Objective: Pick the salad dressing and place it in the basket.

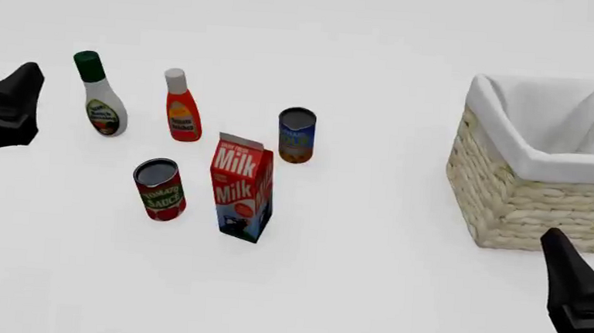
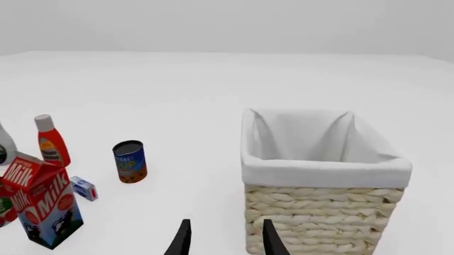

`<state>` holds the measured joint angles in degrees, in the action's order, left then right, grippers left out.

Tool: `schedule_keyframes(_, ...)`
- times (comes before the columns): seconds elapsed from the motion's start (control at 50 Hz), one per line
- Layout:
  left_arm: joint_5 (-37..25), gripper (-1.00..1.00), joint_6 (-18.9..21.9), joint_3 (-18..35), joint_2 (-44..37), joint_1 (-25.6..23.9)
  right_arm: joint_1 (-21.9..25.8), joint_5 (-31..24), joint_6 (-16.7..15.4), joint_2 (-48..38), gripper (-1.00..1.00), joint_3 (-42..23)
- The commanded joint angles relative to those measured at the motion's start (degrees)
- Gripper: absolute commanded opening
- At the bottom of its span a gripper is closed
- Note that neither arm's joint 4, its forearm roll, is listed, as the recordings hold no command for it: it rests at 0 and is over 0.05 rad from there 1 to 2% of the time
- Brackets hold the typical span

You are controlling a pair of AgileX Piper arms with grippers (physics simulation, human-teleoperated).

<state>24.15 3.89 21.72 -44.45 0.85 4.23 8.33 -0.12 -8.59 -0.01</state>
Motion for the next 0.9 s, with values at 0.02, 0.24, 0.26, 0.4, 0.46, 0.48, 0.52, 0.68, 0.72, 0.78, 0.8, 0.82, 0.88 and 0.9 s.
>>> schedule_keyframes(0.02, -0.1, 1.0, -0.3, 10.7, -10.1, 1.6, 0.8, 0.2, -0.1, 0.0, 1.0, 0.0)
schedule_keyframes(0.24, -0.7, 1.0, -0.1, 20.3, -20.5, 4.0, 0.8, -2.4, 0.1, 2.8, 1.0, 0.0)
schedule_keyframes(0.26, -0.7, 1.0, -0.3, 21.1, -21.7, 4.3, 0.8, -2.6, 0.1, 3.0, 1.0, 0.0)
schedule_keyframes(0.4, -1.0, 1.0, -1.1, 26.6, -28.4, 6.9, 0.8, -2.8, 0.1, 3.1, 1.0, 0.0)
schedule_keyframes(0.46, -1.2, 1.0, -1.2, 29.0, -31.2, 7.6, 0.8, -2.7, 0.1, 3.1, 1.0, 0.0)
schedule_keyframes(0.48, -1.5, 1.0, -1.4, 30.2, -32.6, 8.0, 0.8, -2.6, 0.2, 3.1, 1.0, 0.0)
schedule_keyframes(0.52, -1.8, 1.0, -1.1, 31.3, -33.8, 8.3, 0.8, -2.5, 0.3, 3.0, 1.0, 0.0)
schedule_keyframes(0.68, -3.8, 1.0, -1.5, 36.0, -39.3, 8.4, 1.0, -2.4, 0.3, 2.7, 1.0, 0.0)
schedule_keyframes(0.72, -4.0, 1.0, -1.5, 36.9, -40.1, 8.6, 1.0, -2.3, 0.2, 2.6, 1.0, 0.0)
schedule_keyframes(0.78, -5.0, 1.0, -1.7, 38.8, -41.7, 8.7, 1.1, -2.2, 0.2, 2.6, 1.0, 0.0)
schedule_keyframes(0.8, -5.6, 1.0, -1.7, 40.0, -42.8, 8.8, 1.2, -2.3, 0.3, 2.7, 1.0, 0.0)
schedule_keyframes(0.82, -5.7, 1.0, -1.6, 40.4, -43.1, 8.8, 1.2, -2.4, 0.3, 2.7, 1.0, 0.0)
schedule_keyframes(0.88, -6.6, 1.0, -2.4, 41.7, -43.9, 8.8, 1.2, -2.5, 0.4, 2.9, 1.0, 0.0)
schedule_keyframes(0.9, -6.8, 1.0, -2.8, 42.0, -44.1, 8.6, 1.2, -2.5, 0.3, 3.0, 1.0, 0.0)
